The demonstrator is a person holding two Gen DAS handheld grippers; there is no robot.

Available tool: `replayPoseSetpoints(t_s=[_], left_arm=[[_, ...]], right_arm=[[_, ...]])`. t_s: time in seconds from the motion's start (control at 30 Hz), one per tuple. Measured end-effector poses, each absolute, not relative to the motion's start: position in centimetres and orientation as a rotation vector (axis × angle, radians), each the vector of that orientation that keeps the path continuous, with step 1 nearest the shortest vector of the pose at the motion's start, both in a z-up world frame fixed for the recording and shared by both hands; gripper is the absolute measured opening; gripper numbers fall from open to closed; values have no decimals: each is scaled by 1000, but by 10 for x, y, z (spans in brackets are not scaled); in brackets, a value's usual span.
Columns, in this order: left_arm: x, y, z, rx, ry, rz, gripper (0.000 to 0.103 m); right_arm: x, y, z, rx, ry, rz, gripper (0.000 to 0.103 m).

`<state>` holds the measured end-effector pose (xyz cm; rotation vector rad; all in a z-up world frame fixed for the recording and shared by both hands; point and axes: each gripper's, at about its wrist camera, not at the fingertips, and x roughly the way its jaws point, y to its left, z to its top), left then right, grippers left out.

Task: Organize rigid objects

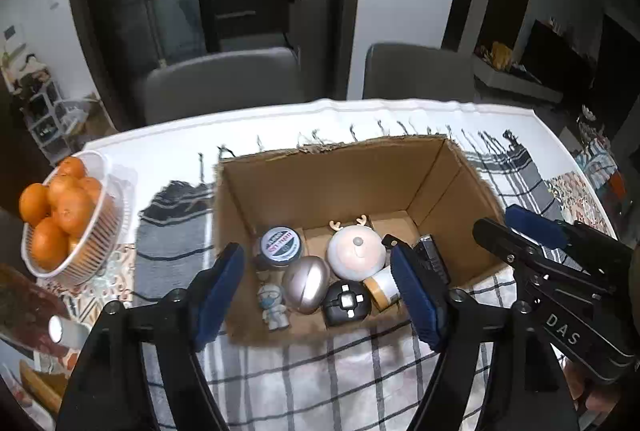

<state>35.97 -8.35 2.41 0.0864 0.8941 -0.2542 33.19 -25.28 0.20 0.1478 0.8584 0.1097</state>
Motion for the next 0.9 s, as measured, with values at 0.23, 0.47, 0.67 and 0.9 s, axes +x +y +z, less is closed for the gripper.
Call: replayPoseSetpoints(t_s=[0.23,0.47,0.67,0.9], left_arm=[[306,-68,50,98,788,-190,94],[241,-51,64,89,692,-134,103],[191,-37,65,69,665,-103,103],[141,-22,67,61,628,-74,103]], right_arm=[[289,-247,31,113,773,55,61],[230,-239,51,91,707,14,75],[180,-229,60,51,663,-9,81],[134,-219,63,25,626,-18,85]])
